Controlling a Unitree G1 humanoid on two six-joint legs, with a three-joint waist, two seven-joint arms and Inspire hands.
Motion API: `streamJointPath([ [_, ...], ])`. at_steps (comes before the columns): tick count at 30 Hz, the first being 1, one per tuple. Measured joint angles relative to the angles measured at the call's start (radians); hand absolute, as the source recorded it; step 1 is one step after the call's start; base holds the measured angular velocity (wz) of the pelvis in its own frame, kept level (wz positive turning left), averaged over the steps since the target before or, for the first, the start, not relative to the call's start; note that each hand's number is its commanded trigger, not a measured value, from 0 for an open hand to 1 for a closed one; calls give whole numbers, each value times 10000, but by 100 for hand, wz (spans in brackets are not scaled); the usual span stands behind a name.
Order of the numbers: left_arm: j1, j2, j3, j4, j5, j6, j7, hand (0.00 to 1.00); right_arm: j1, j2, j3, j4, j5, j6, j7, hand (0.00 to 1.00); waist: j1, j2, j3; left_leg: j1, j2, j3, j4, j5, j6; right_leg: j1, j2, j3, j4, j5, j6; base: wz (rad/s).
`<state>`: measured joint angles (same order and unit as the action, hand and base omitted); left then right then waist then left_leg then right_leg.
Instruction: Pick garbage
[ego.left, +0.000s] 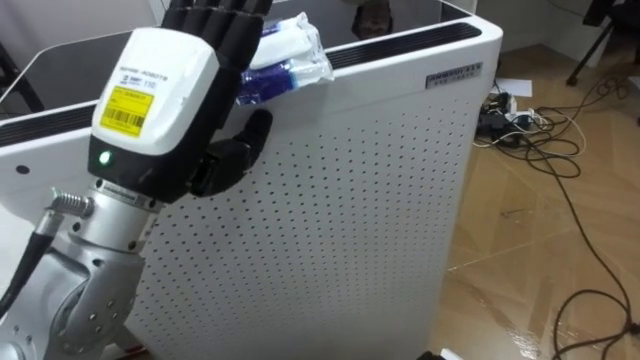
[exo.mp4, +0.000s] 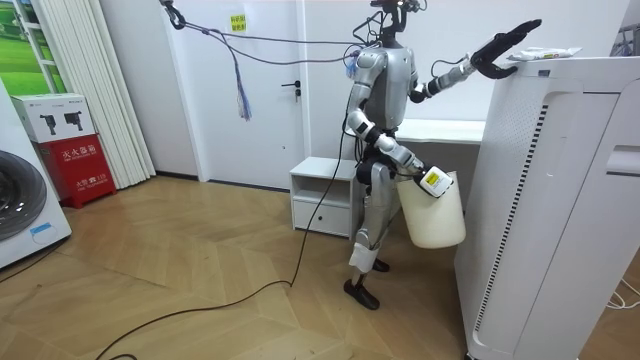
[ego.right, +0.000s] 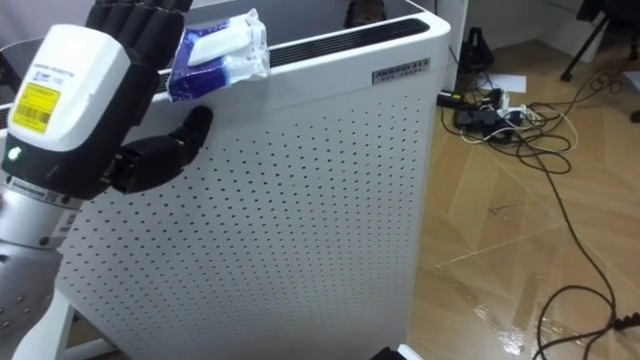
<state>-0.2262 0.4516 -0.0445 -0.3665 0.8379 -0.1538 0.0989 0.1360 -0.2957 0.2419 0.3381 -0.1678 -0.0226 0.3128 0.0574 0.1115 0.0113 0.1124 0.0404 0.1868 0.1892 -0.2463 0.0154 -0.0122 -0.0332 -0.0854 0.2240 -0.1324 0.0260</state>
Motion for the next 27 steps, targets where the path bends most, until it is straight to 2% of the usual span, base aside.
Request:
streamJointPath([
  [17,-3,16,-9,-15,-9,175,-1075,0,-3,-54,9,2,1,19,47,100,15,131,-8,-18,-16,17,10,0,0,-23,9,14,7,7,-8,0],
  [27,-4,104,-15,-11,-9,400,-1512,0,-2,-155,9,6,25,19,-266,100,19,320,-36,28,-43,40,-3,10,-11,3,32,40,-13,32,-20,0],
])
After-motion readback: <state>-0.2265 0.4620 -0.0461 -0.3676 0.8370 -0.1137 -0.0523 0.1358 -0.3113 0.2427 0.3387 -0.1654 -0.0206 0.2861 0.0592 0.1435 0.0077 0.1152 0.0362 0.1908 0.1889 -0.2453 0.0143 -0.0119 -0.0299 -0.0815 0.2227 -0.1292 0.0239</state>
